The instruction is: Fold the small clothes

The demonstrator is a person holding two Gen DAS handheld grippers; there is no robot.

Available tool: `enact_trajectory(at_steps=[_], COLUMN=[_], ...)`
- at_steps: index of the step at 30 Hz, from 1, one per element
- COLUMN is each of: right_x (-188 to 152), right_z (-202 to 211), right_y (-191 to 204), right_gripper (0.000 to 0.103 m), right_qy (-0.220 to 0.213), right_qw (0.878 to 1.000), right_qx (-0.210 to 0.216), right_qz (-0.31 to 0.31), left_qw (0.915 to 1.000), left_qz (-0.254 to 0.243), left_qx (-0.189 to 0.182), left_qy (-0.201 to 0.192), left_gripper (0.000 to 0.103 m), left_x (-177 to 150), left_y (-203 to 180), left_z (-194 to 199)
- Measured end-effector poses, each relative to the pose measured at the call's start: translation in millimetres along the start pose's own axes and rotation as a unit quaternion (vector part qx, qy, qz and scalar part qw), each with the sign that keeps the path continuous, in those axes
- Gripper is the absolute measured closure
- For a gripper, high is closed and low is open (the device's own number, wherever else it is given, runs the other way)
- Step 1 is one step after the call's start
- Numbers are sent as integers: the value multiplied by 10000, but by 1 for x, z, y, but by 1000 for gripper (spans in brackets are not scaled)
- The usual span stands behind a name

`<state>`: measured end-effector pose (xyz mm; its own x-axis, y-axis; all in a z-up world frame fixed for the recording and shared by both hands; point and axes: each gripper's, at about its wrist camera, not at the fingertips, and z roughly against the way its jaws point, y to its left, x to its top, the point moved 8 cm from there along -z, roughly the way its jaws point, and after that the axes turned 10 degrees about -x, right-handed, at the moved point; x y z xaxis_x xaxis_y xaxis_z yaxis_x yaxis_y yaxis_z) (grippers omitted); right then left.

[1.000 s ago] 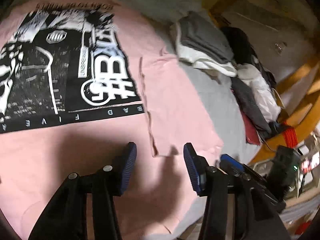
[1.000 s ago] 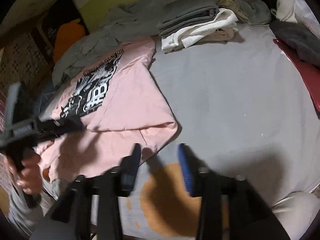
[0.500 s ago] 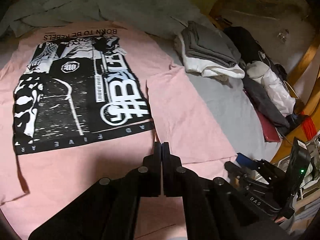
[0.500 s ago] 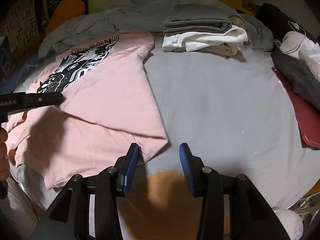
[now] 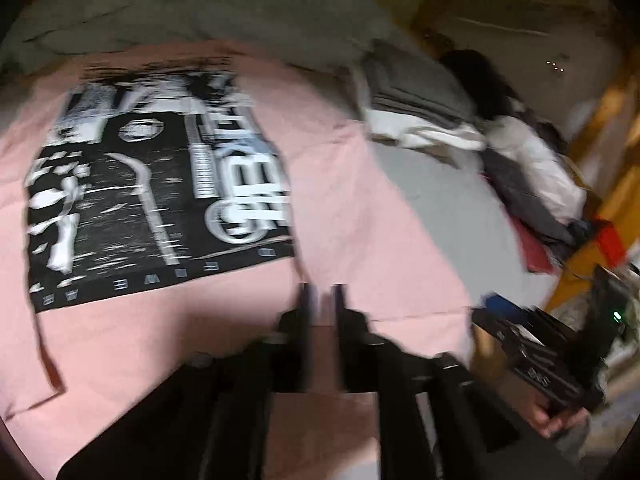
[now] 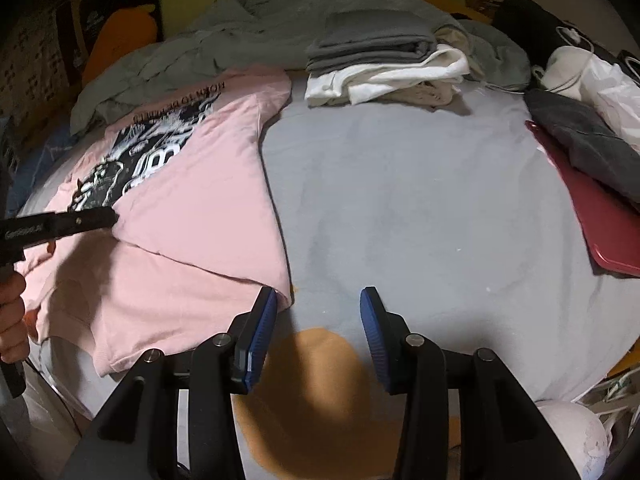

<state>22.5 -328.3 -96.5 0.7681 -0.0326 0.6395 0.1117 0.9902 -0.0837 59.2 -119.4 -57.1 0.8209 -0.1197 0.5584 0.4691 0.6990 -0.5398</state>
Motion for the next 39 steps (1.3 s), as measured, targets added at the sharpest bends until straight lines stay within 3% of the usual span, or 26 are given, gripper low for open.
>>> enact_trajectory(at_steps=[1, 7, 11, 13, 15, 17, 20, 23, 25, 27, 28, 31, 33, 35, 37, 39], right_x=[3, 24, 34, 31, 22, 14, 16, 14, 14, 16, 17, 21, 24, 29, 32, 31], right_z=[5, 39, 23, 8, -6, -19, -19, -22, -21, -22, -22, -15, -7, -1, 8, 12], right_y=[-1, -11, 7, 19, 27, 25, 21, 14, 13, 6, 4, 0, -2, 1, 10, 21], right_gripper=[59, 59, 64, 79, 87, 89, 91, 97, 97, 97, 97, 97, 97, 97, 97, 97], right_qy=[-117, -932, -643, -378, -122, 78, -27, -108, -99, -61, -53, -163, -344, -499, -655, -680], right_qw=[9999, 9935, 9958, 9981, 9986, 9985, 9982, 9947, 9957, 9971, 9976, 9992, 9992, 9987, 9975, 9961], right_qx=[70, 442, 639, 471, 317, 9, -184, -729, -650, -534, -484, -274, -168, -19, 268, 514], right_qz=[-63, -482, -164, 138, 395, 534, 564, 722, 653, 545, 489, 227, 97, 34, 73, 215], left_qw=[10000, 9996, 9997, 9982, 9966, 9955, 9948, 9928, 9912, 9935, 9961, 9989, 9991, 9991, 9941, 9850], left_qz=[24, -32, 124, 395, 558, 625, 716, 854, 955, 853, 690, 210, -68, -358, -642, -922], left_qx=[-31, 21, 109, -221, -413, -540, -606, -741, -838, -680, -502, -374, -360, 183, 875, 1458], left_qy=[-65, -291, 175, 404, 434, 461, 406, 407, 377, 319, 230, -194, -206, -100, -5, -43], left_gripper=[58, 59, 59, 59, 59, 59, 59, 58, 60, 99, 100, 100, 98, 96, 85, 64], left_x=[4, 61, 94, 101, 104, 105, 106, 107, 109, 112, 114, 124, 126, 128, 129, 131], left_y=[0, 17, 41, 45, 45, 43, 44, 46, 51, 52, 51, 36, 25, 23, 28, 32], left_z=[2, -11, -55, -73, -81, -86, -89, -87, -84, -83, -79, -61, -57, -60, -65, -66])
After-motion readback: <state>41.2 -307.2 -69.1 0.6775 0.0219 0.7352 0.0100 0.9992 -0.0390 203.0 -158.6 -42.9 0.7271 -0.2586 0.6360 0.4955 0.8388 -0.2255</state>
